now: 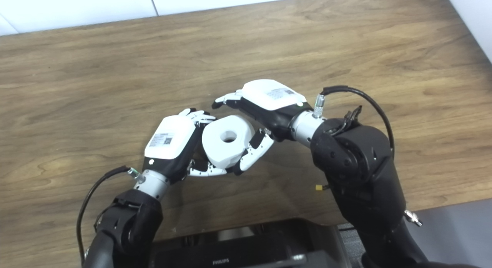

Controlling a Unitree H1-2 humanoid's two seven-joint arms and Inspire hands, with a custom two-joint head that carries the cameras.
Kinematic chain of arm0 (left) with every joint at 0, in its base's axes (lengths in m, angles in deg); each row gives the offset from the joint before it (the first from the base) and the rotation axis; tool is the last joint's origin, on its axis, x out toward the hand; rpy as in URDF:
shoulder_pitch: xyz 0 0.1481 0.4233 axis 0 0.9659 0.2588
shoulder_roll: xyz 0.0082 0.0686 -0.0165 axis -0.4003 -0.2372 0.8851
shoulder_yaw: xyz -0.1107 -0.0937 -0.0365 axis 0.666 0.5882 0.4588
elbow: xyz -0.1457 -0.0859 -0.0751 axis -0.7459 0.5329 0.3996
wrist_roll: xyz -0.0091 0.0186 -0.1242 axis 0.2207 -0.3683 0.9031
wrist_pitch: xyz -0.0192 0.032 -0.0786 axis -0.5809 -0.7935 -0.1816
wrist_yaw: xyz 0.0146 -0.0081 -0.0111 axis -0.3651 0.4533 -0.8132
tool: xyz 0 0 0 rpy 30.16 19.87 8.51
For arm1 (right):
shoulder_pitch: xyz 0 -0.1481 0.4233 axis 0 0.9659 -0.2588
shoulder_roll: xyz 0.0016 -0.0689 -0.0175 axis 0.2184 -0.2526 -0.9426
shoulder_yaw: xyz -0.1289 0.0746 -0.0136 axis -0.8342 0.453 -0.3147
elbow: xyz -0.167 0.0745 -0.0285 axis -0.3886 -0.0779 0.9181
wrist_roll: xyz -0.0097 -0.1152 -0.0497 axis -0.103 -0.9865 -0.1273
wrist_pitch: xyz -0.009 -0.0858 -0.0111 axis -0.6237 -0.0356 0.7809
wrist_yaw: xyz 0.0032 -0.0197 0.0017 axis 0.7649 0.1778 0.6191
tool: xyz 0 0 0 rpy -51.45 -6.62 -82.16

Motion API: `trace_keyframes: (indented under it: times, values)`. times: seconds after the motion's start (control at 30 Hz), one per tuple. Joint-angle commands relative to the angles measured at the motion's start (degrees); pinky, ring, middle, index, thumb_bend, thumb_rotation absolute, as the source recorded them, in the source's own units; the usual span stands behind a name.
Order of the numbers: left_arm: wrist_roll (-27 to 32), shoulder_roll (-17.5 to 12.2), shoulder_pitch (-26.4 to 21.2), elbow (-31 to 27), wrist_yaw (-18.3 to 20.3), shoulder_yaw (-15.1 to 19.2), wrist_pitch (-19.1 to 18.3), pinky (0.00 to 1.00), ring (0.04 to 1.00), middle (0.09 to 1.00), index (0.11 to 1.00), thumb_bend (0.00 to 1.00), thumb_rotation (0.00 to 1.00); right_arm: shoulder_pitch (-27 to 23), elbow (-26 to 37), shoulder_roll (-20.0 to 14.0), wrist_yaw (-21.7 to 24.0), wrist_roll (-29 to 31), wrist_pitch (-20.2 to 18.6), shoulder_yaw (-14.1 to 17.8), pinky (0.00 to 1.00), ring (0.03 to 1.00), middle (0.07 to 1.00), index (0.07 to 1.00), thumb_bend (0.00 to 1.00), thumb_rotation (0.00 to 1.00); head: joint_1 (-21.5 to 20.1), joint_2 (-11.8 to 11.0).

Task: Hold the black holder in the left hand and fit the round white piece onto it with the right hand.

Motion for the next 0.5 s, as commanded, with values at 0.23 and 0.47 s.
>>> trace_keyframes:
  times: [0.23,0.47]
  values:
    - [-0.69,0.39,-1.31,0.95,-0.81,-0.32,0.51,0.93,0.86,0.763,0.486,0.52,0.05,-3.54,3.44,-1.11,3.68,-0.17,0.35,1.35,0.89,0.964,0.936,0.914,1.0,0.38,-0.15,-0.23]
    - [-0.79,0.23,-1.43,1.26,-1.15,-0.3,0.51,0.93,0.857,0.763,0.487,0.52,0.05,-7.09,7.25,-3.71,7.58,0.98,-2.43,2.02,0.91,0.986,0.953,0.935,1.0,0.39,0.01,-0.64]
